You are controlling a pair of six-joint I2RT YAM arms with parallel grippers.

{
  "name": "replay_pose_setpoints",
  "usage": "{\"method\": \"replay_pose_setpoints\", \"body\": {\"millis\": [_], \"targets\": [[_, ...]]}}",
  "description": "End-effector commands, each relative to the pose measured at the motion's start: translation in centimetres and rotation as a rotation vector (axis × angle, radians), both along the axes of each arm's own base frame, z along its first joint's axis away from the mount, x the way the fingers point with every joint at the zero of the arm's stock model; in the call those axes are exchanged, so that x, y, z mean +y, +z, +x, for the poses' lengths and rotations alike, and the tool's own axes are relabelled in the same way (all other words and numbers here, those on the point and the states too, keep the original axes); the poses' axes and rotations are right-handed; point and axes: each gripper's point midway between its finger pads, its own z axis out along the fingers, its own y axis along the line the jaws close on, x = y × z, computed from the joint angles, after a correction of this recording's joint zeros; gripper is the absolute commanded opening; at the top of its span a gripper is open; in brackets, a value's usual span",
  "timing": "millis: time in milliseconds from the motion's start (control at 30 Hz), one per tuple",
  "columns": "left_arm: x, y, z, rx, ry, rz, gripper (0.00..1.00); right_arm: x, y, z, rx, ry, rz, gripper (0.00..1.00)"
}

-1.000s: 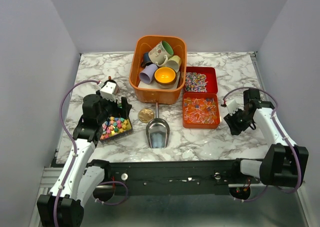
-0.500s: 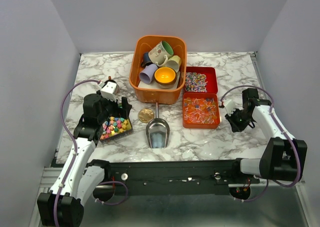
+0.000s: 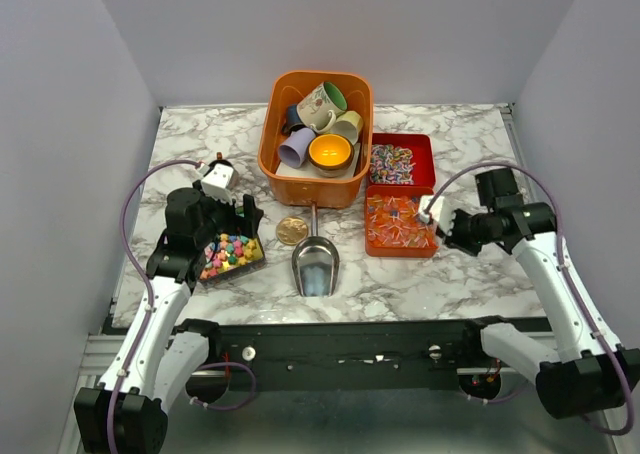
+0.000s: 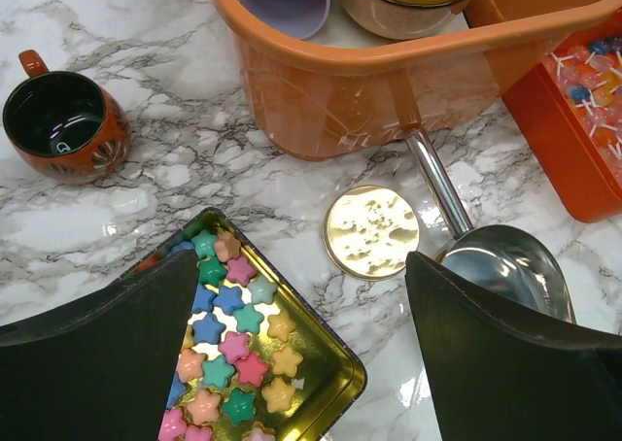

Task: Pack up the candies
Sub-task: Pick up the packing bottle from the center of the board, then place the packing bottle at the center of the board.

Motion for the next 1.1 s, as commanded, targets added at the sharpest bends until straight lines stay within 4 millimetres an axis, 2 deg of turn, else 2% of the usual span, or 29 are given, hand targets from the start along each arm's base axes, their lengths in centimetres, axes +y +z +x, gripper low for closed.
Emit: {"method": "replay_pose_setpoints", "body": {"millis": [0, 67, 100, 167, 200, 300, 400, 500, 767, 1067], "targets": [[-0.5, 0.9, -0.5, -0.016, -0.032, -0.011, 0.99, 7.4, -0.1, -4.6, 0.071, 0.396, 0.084, 0.01], [-0.4, 1.1, -0.7, -0.013, -0.031, -0.002, 0.99, 9.0, -0.8, -5.3, 0.095, 0.462, 0.07, 0.01], [-0.3, 1.1, -0.8, -0.012, -0.032, 0.005, 0.99, 10.8, -1.0, -5.9, 0.082, 0.545, 0.065, 0.01], [0.0, 1.2, -1.0, -0.012, -0.03, 0.025, 0.99, 11.9, -2.1, -6.5, 0.099, 0.606, 0.03, 0.01], [0.0, 1.2, -1.1, -0.011, -0.031, 0.028, 0.99, 13.2, -2.3, -7.2, 0.089, 0.669, 0.023, 0.01], [0.0, 1.6, -1.6, -0.013, -0.036, 0.029, 0.99, 14.6, -3.6, -8.7, 0.115, 0.79, -0.025, 0.01], [-0.1, 1.6, -1.8, -0.021, -0.045, 0.024, 0.99, 15.2, -5.0, -10.3, 0.141, 0.904, -0.089, 0.01], [0.0, 1.8, -1.9, -0.036, -0.031, 0.014, 0.99, 15.9, -5.9, -10.9, 0.164, 0.951, -0.116, 0.01], [-0.2, 2.3, -3.1, -0.036, -0.043, -0.004, 0.99, 16.0, -8.5, -10.3, 0.155, 0.98, -0.199, 0.01], [-0.6, 1.3, -3.1, 0.003, -0.054, -0.029, 0.99, 15.1, -10.4, -10.7, 0.158, 0.984, -0.254, 0.01]]}}
